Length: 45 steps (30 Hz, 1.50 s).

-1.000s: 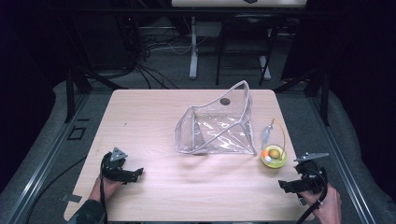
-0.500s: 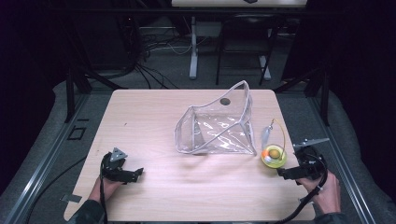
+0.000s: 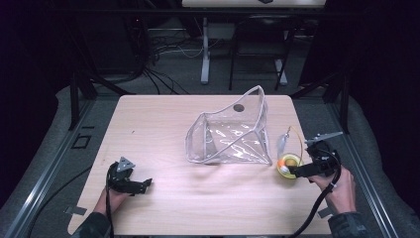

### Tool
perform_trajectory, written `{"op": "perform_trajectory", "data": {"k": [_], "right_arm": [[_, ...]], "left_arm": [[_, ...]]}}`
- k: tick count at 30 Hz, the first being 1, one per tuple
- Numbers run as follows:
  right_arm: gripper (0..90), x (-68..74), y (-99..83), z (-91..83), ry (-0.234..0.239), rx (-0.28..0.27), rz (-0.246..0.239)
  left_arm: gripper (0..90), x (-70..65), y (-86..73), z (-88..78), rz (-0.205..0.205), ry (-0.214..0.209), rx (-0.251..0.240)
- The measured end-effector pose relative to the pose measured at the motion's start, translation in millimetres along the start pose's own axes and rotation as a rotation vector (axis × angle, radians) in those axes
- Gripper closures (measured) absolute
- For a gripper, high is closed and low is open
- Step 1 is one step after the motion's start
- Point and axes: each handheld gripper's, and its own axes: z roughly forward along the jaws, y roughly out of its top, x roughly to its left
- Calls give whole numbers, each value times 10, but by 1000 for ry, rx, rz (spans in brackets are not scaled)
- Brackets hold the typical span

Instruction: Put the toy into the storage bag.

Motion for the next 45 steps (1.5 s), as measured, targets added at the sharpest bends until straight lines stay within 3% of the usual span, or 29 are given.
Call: {"op": "perform_trajectory", "data": {"k": [15,17,25,35,39,43,45], "right_arm": [[17,-50,244,-128,0,-5,-20],[155,-30,269,-162,2,-18,-45],[407,10,373,-212,-8,22,-88],[612,-24,422,-211,-16,99,-104],[685,-34,426,-189,-13,107,-106],[844,-48,469,-225,-12,116,-117],[869,-45,478,-233,-17,131,-126]], "left_arm": [[2,-1,-2,-4,1,-2,2],[2,0,-3,-6,4,-2,4],[2,-3,-4,-6,1,-1,3],[2,-8,-8,-12,0,-2,4],[2,-6,-8,-14,4,-2,5],[2,-7,-10,-14,2,-2,4],[2,-8,-10,-14,2,1,3]]}}
